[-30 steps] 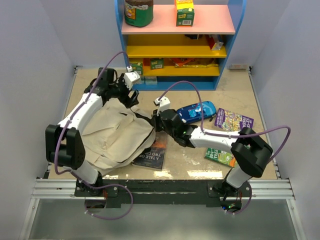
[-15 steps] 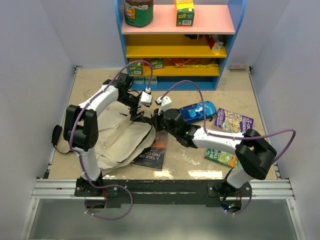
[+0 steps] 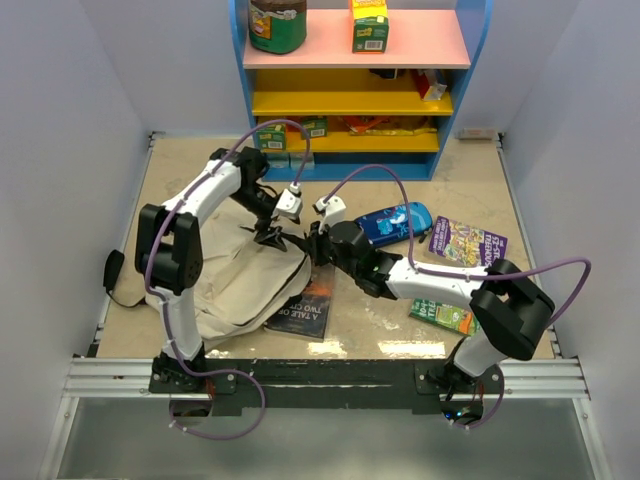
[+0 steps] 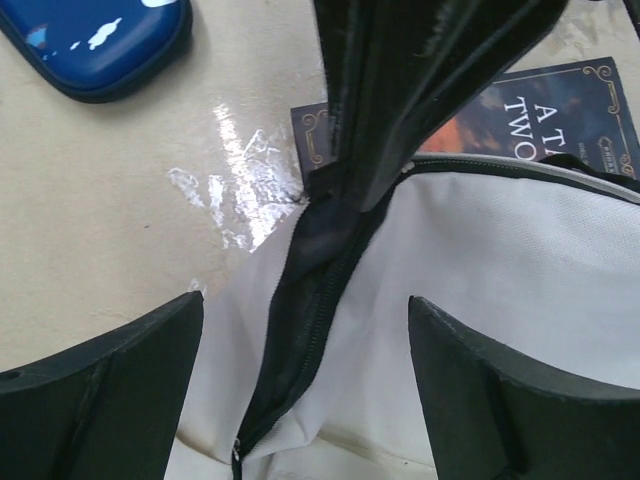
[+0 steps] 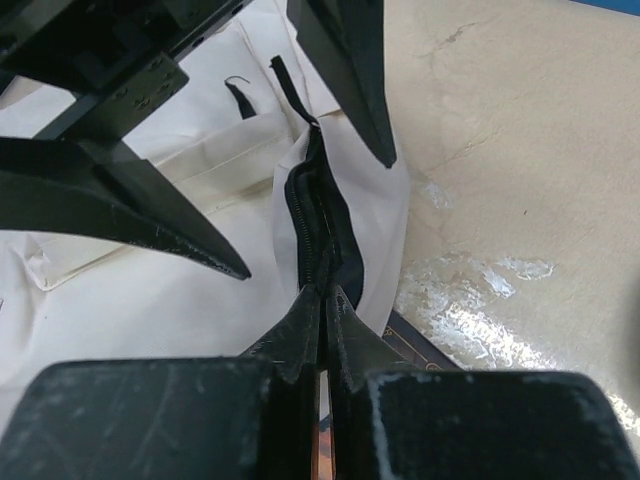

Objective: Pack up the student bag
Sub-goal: Unzip the student bag at the center of the board.

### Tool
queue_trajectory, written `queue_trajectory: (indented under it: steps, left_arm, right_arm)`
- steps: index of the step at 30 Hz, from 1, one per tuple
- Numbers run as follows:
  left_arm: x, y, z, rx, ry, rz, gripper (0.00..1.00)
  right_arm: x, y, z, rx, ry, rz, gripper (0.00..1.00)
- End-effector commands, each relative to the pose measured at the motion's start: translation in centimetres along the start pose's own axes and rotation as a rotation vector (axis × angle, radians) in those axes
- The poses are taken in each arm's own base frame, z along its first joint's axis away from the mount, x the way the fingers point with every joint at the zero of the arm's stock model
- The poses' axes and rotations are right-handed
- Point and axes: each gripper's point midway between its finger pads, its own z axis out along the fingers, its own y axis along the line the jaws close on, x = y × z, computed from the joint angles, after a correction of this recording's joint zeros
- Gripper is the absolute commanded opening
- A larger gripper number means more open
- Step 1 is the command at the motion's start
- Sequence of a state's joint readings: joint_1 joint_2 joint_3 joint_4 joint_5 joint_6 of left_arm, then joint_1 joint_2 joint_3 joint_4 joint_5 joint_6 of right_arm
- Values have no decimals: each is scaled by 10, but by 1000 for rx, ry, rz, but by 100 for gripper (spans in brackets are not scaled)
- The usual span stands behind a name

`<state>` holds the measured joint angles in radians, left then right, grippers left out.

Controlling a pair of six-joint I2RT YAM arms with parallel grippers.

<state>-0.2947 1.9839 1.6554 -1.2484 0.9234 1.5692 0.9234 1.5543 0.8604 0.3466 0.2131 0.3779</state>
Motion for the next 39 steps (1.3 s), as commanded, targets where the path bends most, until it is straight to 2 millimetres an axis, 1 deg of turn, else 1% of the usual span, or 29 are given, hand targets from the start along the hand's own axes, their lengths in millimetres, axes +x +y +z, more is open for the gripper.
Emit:
queue_trajectory:
  steps: [1, 3, 5, 6, 8, 9, 11, 12, 13, 16, 17, 18, 19, 20, 21, 22, 28, 30, 31, 32, 33, 34, 35, 36, 37, 38, 39]
  left_arm:
    - [-17, -14, -7, 15, -45, 47, 86]
    - [-17, -18, -6, 19, -54, 52, 86]
    - [-17, -22, 1, 27, -73, 41, 86]
    - [-15, -19, 4, 20, -74, 42, 86]
    - [-12, -20, 13, 27, -75, 22, 86]
    - [-11, -12, 17, 7, -74, 44, 87]
    - [-11, -10, 24, -8, -84, 20, 88]
    - [-14, 2, 25, -43, -89, 54, 87]
    - [-15, 4, 26, -50, -94, 53, 87]
    - [-16, 14, 29, -67, -92, 43, 80]
    - [-16, 14, 30, -59, -86, 48, 72]
    - [-10, 9, 33, -28, -81, 17, 66]
    - [-12, 10, 32, -24, -82, 23, 59]
    - [-10, 9, 33, -15, -81, 22, 27]
    - [-8, 9, 34, -11, -79, 14, 11]
    - [-6, 9, 34, -12, -75, 7, 0]
    - [-1, 19, 16, -90, -78, -20, 0]
    - [1, 27, 9, -128, -79, -27, 0]
    - [3, 31, 4, -150, -82, -62, 0]
    - [3, 33, 1, -161, -87, -73, 0]
    - [4, 41, -2, -194, -81, -66, 0]
    - [5, 45, -5, -219, -84, -119, 0]
    - [3, 49, -8, -241, -80, -119, 0]
    - [8, 58, -9, -284, -63, -110, 0]
    - [8, 60, -11, -311, -65, -163, 0]
    - [7, 64, -14, -340, -64, -165, 0]
    - [9, 68, -15, -367, -57, -163, 0]
  right_arm:
    - [-27, 11, -7, -46, -79, 24, 0]
    - [-29, 11, -7, -47, -84, 23, 0]
    - [-29, 12, -8, -50, -84, 24, 0]
    - [-29, 12, -8, -52, -85, 24, 0]
    - [-30, 14, -8, -60, -85, 25, 0]
    - [-30, 14, -9, -64, -85, 24, 0]
    - [-31, 15, -9, -71, -86, 25, 0]
    - [-31, 17, -9, -75, -86, 24, 0]
    - [-31, 17, -9, -75, -84, 24, 0]
    - [-30, 19, -10, -85, -84, 25, 0]
    - [-31, 19, -11, -87, -84, 30, 0]
    - [-31, 20, -11, -90, -88, 32, 0]
    - [-33, 19, -11, -90, -91, 32, 0]
    - [-33, 21, -12, -96, -95, 34, 0]
    - [-34, 21, -12, -98, -96, 34, 0]
    - [-34, 22, -12, -102, -98, 35, 0]
    - [-39, 31, -14, -139, -113, 34, 0]
    - [-37, 36, -15, -155, -112, 30, 0]
    - [-36, 40, -16, -164, -111, 28, 0]
    - [-34, 50, -18, -184, -107, 18, 0]
    - [-31, 56, -19, -194, -104, 11, 0]
    - [-29, 59, -20, -188, -101, 2, 0]
    - [-25, 73, -25, -212, -96, -13, 0]
    - [-22, 77, -26, -213, -92, -17, 0]
    - [-19, 81, -28, -208, -90, -25, 0]
    - [-13, 92, -33, -228, -82, -29, 0]
    - [-11, 96, -35, -234, -80, -27, 0]
